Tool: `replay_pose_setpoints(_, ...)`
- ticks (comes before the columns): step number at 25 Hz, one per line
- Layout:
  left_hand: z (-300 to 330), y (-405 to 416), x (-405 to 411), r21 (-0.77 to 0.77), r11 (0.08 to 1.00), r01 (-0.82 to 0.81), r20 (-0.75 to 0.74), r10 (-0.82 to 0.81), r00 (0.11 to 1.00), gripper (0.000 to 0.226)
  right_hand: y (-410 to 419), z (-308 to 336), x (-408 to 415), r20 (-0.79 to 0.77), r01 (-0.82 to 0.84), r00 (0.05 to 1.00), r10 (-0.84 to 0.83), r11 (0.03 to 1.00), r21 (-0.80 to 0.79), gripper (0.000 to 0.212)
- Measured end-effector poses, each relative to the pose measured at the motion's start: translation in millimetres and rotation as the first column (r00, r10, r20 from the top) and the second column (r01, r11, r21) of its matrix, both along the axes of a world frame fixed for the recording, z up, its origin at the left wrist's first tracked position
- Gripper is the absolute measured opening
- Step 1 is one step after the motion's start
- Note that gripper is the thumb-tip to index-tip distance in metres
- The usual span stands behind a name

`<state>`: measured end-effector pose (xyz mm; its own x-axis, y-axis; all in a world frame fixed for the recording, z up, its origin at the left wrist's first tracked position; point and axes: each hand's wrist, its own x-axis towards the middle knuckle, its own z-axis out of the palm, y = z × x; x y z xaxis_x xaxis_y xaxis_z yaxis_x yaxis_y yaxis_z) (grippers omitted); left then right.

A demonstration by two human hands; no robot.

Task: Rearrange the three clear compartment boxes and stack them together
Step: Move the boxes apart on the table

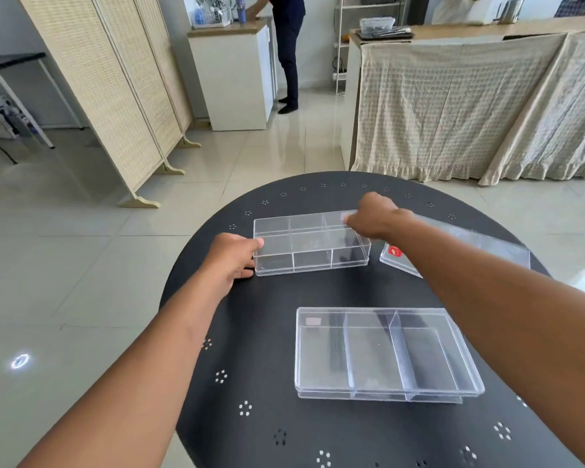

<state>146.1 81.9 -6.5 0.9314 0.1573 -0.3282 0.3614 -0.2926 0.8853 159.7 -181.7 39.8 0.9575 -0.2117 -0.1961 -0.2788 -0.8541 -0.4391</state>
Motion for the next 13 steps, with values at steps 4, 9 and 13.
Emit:
replay_pose_setpoints(4,4.6,1.0,3.9,-0.092,0.996,-0.008,-0.076,0.001,0.997,0.016,4.9,-1.9,-0.8,-0.071,0.078,0.995,-0.07,0.99,0.119,0.019)
replay_pose_setpoints(9,10.2,2.1,-5.6,-0.182,0.981,-0.071,-0.09,0.055,0.994,0.009,5.6,-6.3,-11.9,-0.149,0.276,0.961,-0.234,0.737,0.618,0.015)
replay_pose_setpoints(13,18.7,1.9,-13.9,-0.17,0.983,-0.07,0.047,0.079,0.996,0.006,-0.8,6.0,-20.4,-0.098,0.23,0.967,-0.237,0.632,0.74,0.032)
